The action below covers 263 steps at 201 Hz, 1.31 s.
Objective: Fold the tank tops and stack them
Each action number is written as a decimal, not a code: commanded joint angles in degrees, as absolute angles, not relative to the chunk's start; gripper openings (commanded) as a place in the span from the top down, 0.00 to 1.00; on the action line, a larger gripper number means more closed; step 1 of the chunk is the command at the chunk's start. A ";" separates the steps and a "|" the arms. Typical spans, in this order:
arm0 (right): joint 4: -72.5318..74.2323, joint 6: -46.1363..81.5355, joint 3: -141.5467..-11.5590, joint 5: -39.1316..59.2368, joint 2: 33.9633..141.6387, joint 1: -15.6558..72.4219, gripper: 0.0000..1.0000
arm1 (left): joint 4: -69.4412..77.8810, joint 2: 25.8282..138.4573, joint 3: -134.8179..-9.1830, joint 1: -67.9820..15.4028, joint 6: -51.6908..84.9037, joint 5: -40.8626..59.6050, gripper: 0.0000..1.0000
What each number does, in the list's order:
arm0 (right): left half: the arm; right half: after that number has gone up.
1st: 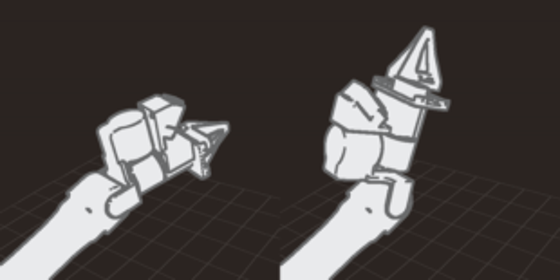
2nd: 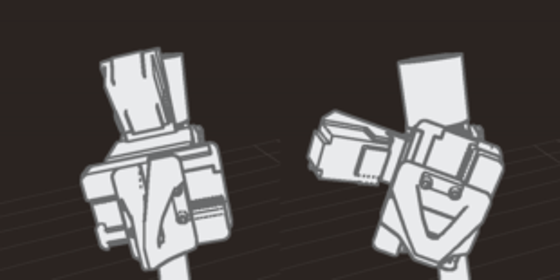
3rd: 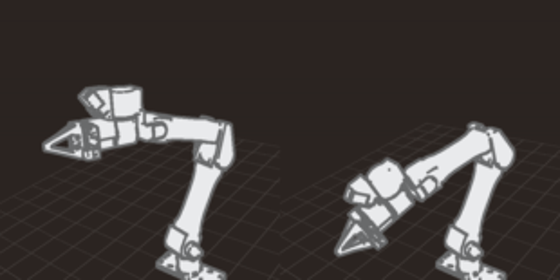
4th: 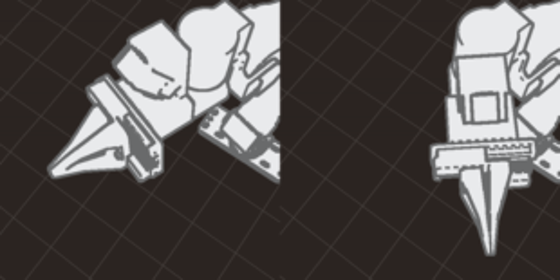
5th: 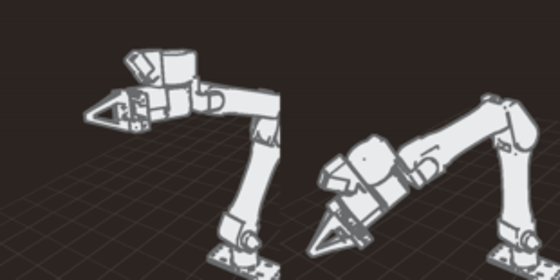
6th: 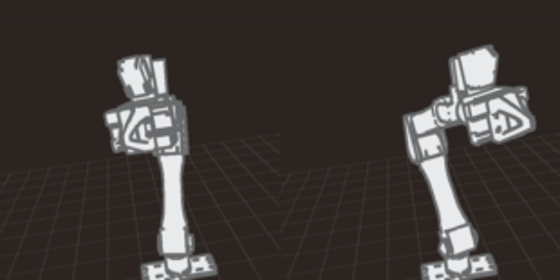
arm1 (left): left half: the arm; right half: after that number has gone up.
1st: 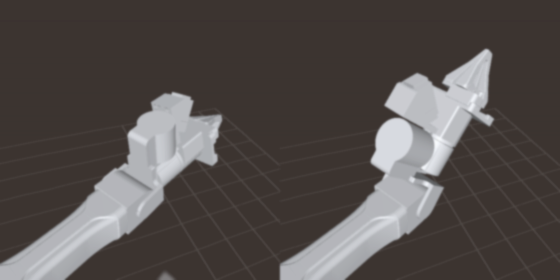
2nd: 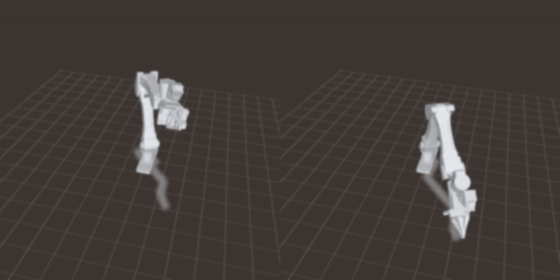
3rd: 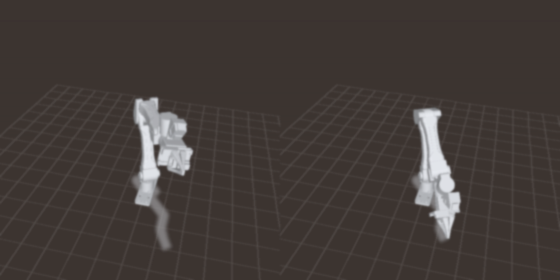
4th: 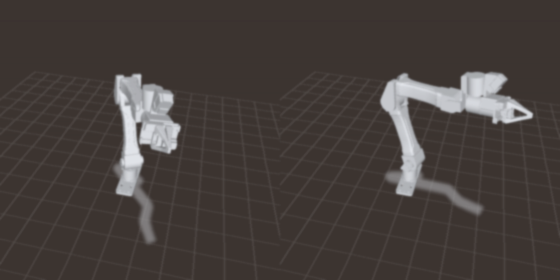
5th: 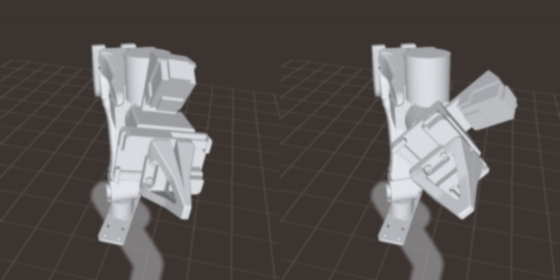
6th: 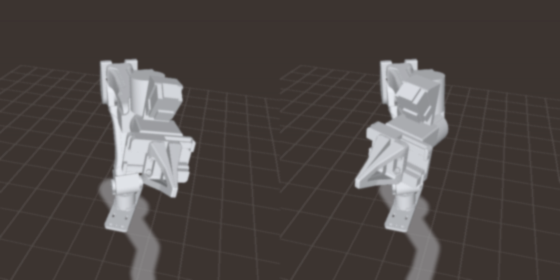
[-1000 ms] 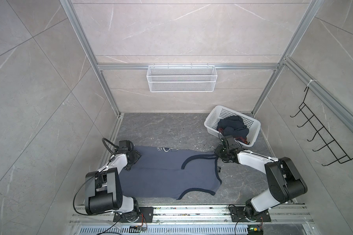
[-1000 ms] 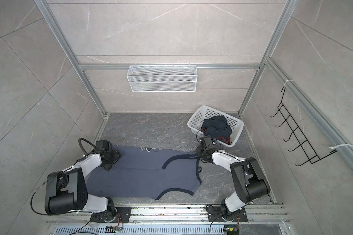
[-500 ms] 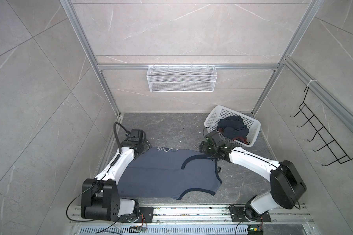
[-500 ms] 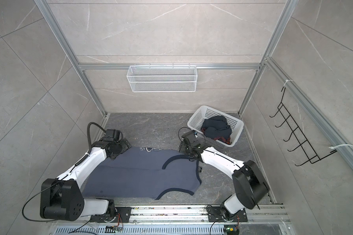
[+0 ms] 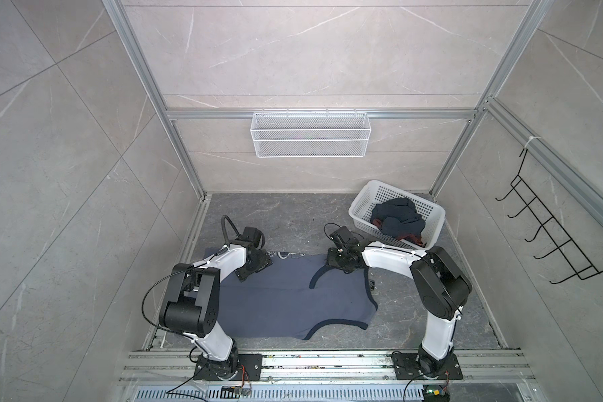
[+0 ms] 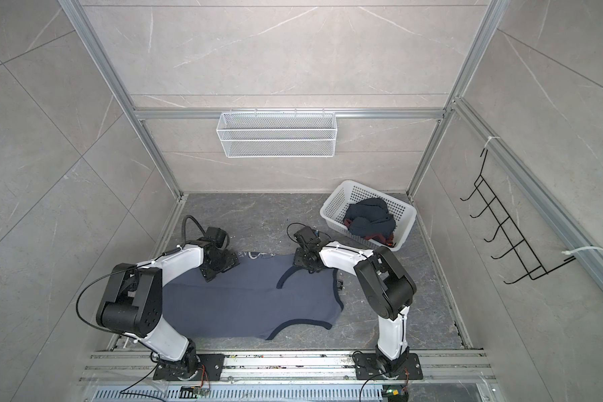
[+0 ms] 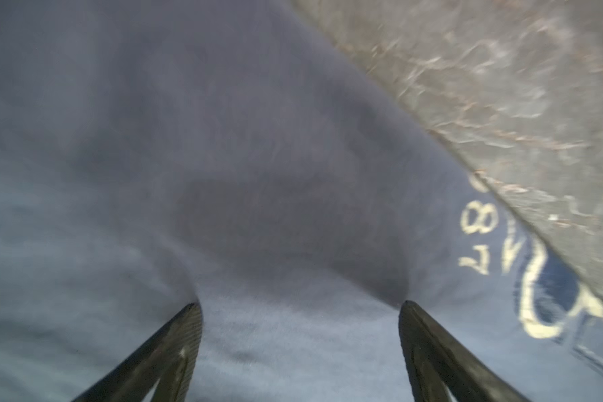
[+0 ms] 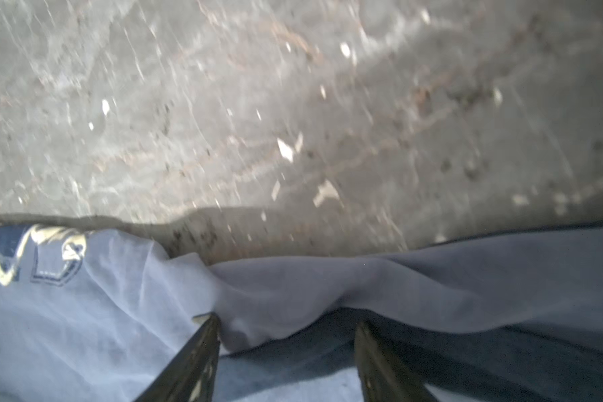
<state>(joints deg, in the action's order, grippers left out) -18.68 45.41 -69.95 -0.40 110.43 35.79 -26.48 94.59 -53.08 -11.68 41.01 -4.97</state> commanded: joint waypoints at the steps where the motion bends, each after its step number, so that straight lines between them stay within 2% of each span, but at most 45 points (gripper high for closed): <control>1: -22.60 44.30 -72.80 -1.40 116.04 33.41 0.38 | -22.39 97.05 -52.59 -10.03 43.04 -3.19 0.09; 42: -25.61 39.50 -83.13 -6.16 121.89 31.38 0.39 | -19.14 104.22 -57.39 -8.70 43.52 -2.43 0.09; 89: -26.06 36.51 -91.67 -7.05 126.06 28.51 0.38 | -21.97 111.49 -67.47 -8.71 42.20 -1.01 0.09; 120: -26.79 33.34 -95.91 -6.70 125.41 28.35 0.36 | -26.16 110.49 -72.57 -8.71 41.05 -0.26 0.08; 163: -27.66 30.11 -93.56 -3.98 115.27 29.92 0.32 | -35.68 97.94 -75.20 -8.43 39.13 -4.36 0.07; 197: -25.38 30.30 -81.31 -2.26 101.83 32.87 0.31 | -38.22 81.68 -65.89 -4.73 41.79 -6.73 0.07; 229: -22.58 32.49 -66.95 0.57 88.78 35.75 0.31 | -40.76 66.30 -53.49 5.13 43.53 -6.76 0.08; 263: -19.16 36.78 -55.44 3.74 79.81 38.28 0.32 | -43.02 60.06 -44.30 19.29 43.91 -6.70 0.09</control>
